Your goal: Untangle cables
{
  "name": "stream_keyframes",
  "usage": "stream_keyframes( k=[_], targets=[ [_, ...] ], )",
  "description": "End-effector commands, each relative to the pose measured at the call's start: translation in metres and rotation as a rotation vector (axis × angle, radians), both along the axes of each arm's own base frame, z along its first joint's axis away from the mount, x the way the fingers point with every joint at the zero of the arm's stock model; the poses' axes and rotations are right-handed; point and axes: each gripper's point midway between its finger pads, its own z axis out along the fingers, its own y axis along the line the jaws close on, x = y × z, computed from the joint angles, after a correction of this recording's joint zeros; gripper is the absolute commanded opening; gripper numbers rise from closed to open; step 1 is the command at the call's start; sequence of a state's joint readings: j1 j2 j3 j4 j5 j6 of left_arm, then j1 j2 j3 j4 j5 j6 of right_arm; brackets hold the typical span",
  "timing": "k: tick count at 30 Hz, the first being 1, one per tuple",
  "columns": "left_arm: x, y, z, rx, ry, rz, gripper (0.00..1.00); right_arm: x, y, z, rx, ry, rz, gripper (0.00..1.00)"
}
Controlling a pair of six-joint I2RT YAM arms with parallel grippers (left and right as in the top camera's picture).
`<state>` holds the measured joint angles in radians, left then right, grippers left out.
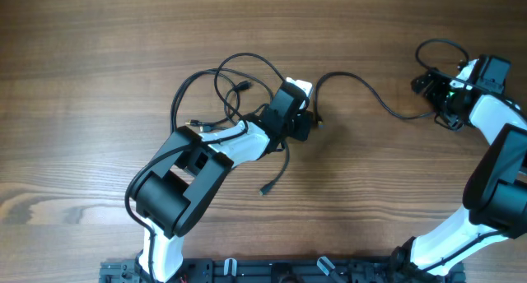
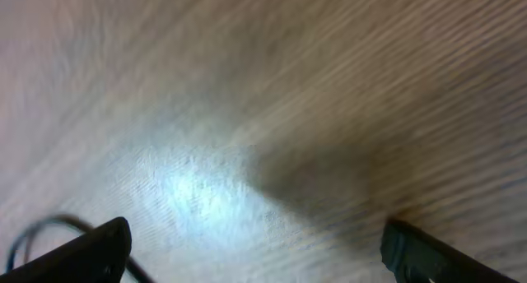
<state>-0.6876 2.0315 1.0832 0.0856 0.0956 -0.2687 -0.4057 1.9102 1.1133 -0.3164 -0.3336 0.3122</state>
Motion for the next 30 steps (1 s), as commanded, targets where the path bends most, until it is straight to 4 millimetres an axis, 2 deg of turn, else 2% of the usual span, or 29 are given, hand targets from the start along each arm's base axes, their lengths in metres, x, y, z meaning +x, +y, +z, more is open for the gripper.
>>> stream_keyframes(
  k=[1, 6, 8, 10, 12, 16, 22, 26, 30],
  targets=[
    [-0.02, 0.014, -0.03, 0.059, 0.087, 0.002, 0.04, -0.008, 0.006, 0.016, -0.032, -0.021, 0.088, 1.0],
    [-0.019, 0.014, -0.03, 0.059, 0.086, 0.002, 0.04, -0.001, 0.008, 0.096, -0.129, -0.209, 0.15, 1.0],
    [-0.019, 0.014, -0.03, 0.059, 0.086, 0.002, 0.04, -0.007, 0.011, 0.116, -0.155, -0.238, 0.168, 1.0],
    [-0.019, 0.014, -0.03, 0.059, 0.086, 0.002, 0.04, -0.012, 0.015, 0.125, -0.155, -0.247, 0.184, 1.0],
    [-0.019, 0.014, -0.03, 0.059, 0.086, 0.002, 0.04, -0.016, 0.021, 0.124, -0.137, -0.241, 0.208, 1.0],
    [-0.019, 0.014, -0.03, 0.059, 0.086, 0.002, 0.04, -0.028, 0.011, 0.112, -0.178, -0.156, 0.167, 1.0],
    [-0.019, 0.014, -0.03, 0.059, 0.086, 0.002, 0.04, -0.031, 0.012, 0.11, -0.158, -0.142, 0.154, 1.0],
    [-0.019, 0.014, -0.03, 0.059, 0.086, 0.002, 0.04, -0.052, 0.012, 0.095, -0.153, -0.029, 0.14, 1.0],
    [-0.019, 0.014, -0.03, 0.059, 0.086, 0.002, 0.04, -0.064, 0.029, 0.091, -0.096, -0.001, 0.231, 1.0]
  ],
)
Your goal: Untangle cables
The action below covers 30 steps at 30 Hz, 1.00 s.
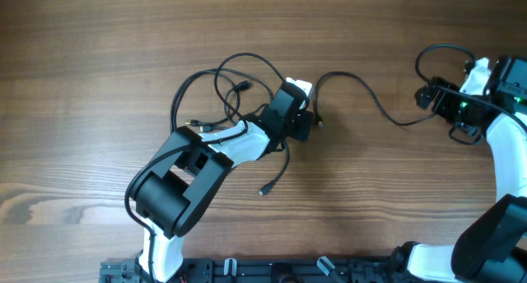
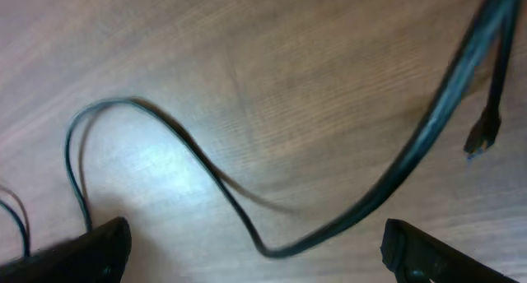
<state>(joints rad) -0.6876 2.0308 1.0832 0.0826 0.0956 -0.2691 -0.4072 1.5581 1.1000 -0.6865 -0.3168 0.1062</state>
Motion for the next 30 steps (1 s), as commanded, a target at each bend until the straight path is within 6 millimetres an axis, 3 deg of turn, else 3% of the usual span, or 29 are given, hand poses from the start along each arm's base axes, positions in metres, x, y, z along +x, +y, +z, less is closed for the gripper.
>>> stream_keyframes(
  k=[1, 6, 11, 13, 17, 20, 25, 30],
  targets=[
    [-0.019, 0.013, -0.03, 0.058, 0.084, 0.002, 0.04, -0.001, 0.015, 0.004, 0.038, -0.03, 0.117, 1.0],
    [-0.019, 0.013, -0.03, 0.058, 0.084, 0.002, 0.04, 0.02, 0.036, 0.026, 0.078, -0.213, 0.3, 1.0],
    [-0.019, 0.013, -0.03, 0.058, 0.084, 0.002, 0.04, 0.037, 0.042, 0.038, 0.082, -0.329, 0.376, 1.0],
    [-0.019, 0.013, -0.03, 0.058, 0.084, 0.002, 0.04, 0.042, 0.045, 0.034, 0.111, -0.345, 0.39, 1.0],
    [-0.019, 0.013, -0.03, 0.058, 0.084, 0.002, 0.04, 0.043, 0.043, 0.005, 0.162, -0.273, 0.37, 1.0],
    [-0.019, 0.013, -0.03, 0.058, 0.084, 0.002, 0.04, 0.039, 0.027, -0.013, 0.167, -0.189, 0.256, 1.0],
    [-0.019, 0.013, -0.03, 0.058, 0.085, 0.002, 0.04, 0.038, 0.019, -0.012, 0.147, -0.208, 0.271, 1.0],
    [-0.019, 0.013, -0.03, 0.058, 0.085, 0.002, 0.04, 0.039, 0.034, -0.002, 0.227, -0.26, 0.324, 1.0]
  ],
)
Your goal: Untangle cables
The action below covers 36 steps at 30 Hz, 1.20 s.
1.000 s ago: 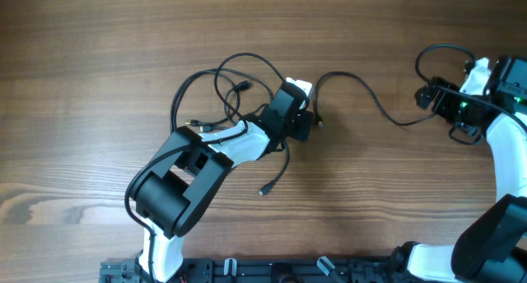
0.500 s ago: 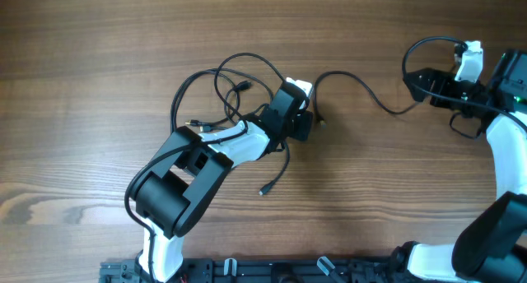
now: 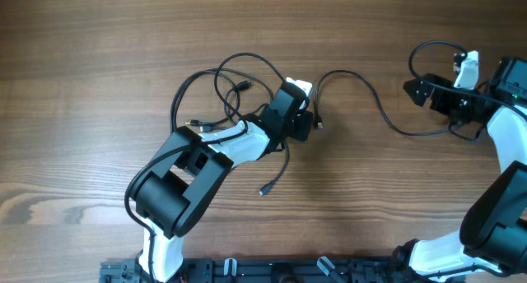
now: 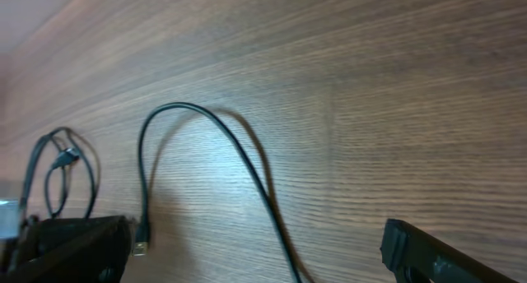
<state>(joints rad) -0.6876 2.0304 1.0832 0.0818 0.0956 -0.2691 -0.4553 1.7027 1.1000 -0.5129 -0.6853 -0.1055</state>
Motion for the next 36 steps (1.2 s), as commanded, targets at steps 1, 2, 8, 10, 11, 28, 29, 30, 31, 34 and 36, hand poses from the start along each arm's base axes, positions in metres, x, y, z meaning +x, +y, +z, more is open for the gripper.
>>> stream_keyframes(
  k=[1, 2, 8, 10, 11, 28, 29, 30, 31, 34, 36],
  targets=[
    [-0.019, 0.014, -0.031, 0.059, 0.086, 0.002, 0.04, 0.001, 0.011, 0.005, 0.053, -0.033, 0.05, 1.0],
    [-0.02, 0.014, -0.031, 0.06, 0.087, 0.002, 0.04, 0.001, 0.009, 0.005, 0.049, -0.034, 0.047, 1.0],
    [-0.02, 0.014, -0.031, 0.062, 0.089, 0.002, 0.04, 0.012, -0.027, -0.005, -0.05, 0.027, -0.162, 0.98],
    [-0.02, 0.014, -0.031, 0.062, 0.09, 0.002, 0.04, 0.018, -0.031, -0.002, -0.071, -0.005, -0.163, 0.98],
    [-0.02, 0.014, -0.031, 0.062, 0.09, 0.002, 0.04, 0.02, -0.032, 0.0, -0.074, -0.016, -0.165, 0.97],
    [-0.021, 0.015, -0.032, 0.067, 0.096, 0.002, 0.04, -0.018, -0.092, -0.032, -0.172, 0.268, -0.641, 0.96],
    [-0.021, 0.015, -0.032, 0.067, 0.095, 0.002, 0.04, -0.021, -0.097, -0.033, -0.19, 0.28, -0.673, 0.97],
    [-0.021, 0.015, -0.032, 0.067, 0.096, 0.002, 0.04, -0.023, -0.102, -0.034, -0.207, 0.291, -0.701, 0.97],
    [-0.021, 0.015, -0.032, 0.067, 0.095, 0.002, 0.04, -0.026, -0.107, -0.034, -0.236, 0.299, -0.724, 0.97],
    [-0.021, 0.015, -0.032, 0.066, 0.095, 0.002, 0.04, -0.03, -0.121, -0.034, -0.305, 0.3, -0.767, 0.98],
    [-0.021, 0.015, -0.032, 0.066, 0.094, 0.002, 0.04, -0.029, -0.124, -0.042, -0.317, 0.313, -0.773, 0.99]
  ],
)
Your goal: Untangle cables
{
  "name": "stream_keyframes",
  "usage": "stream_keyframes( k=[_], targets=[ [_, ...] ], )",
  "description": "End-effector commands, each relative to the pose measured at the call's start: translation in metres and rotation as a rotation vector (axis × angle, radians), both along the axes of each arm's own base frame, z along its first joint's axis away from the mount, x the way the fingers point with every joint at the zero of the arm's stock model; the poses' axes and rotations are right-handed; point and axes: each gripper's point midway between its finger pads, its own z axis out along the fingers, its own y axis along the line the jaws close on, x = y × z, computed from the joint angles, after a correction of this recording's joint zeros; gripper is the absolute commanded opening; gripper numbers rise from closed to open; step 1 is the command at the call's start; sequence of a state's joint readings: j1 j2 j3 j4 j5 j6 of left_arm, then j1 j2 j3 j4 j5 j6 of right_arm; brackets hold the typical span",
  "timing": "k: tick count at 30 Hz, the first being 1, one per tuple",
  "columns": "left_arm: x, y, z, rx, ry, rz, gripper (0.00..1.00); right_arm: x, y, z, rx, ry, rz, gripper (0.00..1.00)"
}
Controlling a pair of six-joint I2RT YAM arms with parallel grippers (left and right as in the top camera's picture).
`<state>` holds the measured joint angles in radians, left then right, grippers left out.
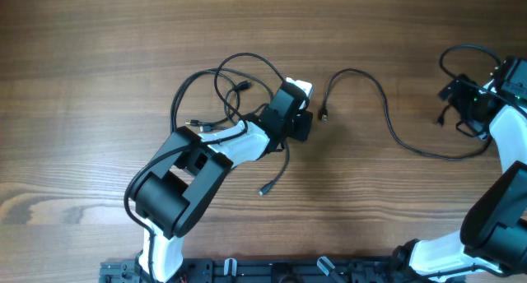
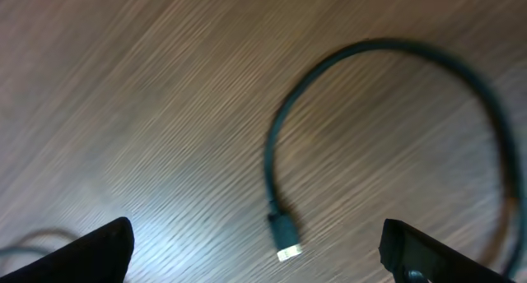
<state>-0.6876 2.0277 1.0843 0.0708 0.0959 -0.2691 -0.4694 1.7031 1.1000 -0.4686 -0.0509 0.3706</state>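
A tangle of thin black cables [image 1: 222, 94] lies left of the table's middle. My left gripper [image 1: 295, 118] rests at its right edge; its jaws are hidden by the wrist. One black cable [image 1: 387, 122] runs free from a plug [image 1: 324, 114] in a long curve to the far right. Its other end loops [image 2: 329, 77] under my right gripper [image 1: 453, 94], ending in a plug [image 2: 284, 243]. In the right wrist view the right gripper [image 2: 255, 252] is open, fingers [image 2: 82, 254] wide apart above that plug, touching nothing.
A wooden table [image 1: 99, 36] carries everything. A loose plug [image 1: 265, 189] of the tangle lies near the left arm. The right arm's white links [image 1: 502, 135] stand at the table's right edge.
My right gripper has moved to the right, still open. The free cable has shifted right with it; its left plug now lies a little farther from the left gripper. The left arm is unmoved.
The right gripper stood open at the right end of the long cable, whose left plug lay against the left gripper. It stayed near there over the following moments while the cable's curve changed. Now it is farther right and the cable lies apart from the tangle.
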Motion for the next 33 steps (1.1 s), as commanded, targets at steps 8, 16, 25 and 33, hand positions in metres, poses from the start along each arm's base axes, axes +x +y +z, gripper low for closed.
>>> stream_keyframes(
  k=[8, 16, 25, 33],
  targets=[
    [-0.02, 0.014, -0.032, 0.061, 0.087, 0.002, 0.04, 0.006, -0.023, -0.055, -0.043, 0.076, -0.07, 0.98],
    [-0.02, 0.014, -0.032, 0.062, 0.088, 0.002, 0.04, 0.03, -0.028, -0.086, -0.027, 0.01, -0.058, 0.99],
    [-0.024, 0.013, -0.033, 0.057, 0.108, -0.01, 0.04, 0.058, -0.057, -0.134, -0.061, -0.107, -0.107, 1.0],
    [-0.029, 0.009, -0.033, 0.042, 0.122, -0.03, 0.04, 0.068, -0.139, -0.158, -0.093, -0.147, -0.222, 1.0]
  ],
)
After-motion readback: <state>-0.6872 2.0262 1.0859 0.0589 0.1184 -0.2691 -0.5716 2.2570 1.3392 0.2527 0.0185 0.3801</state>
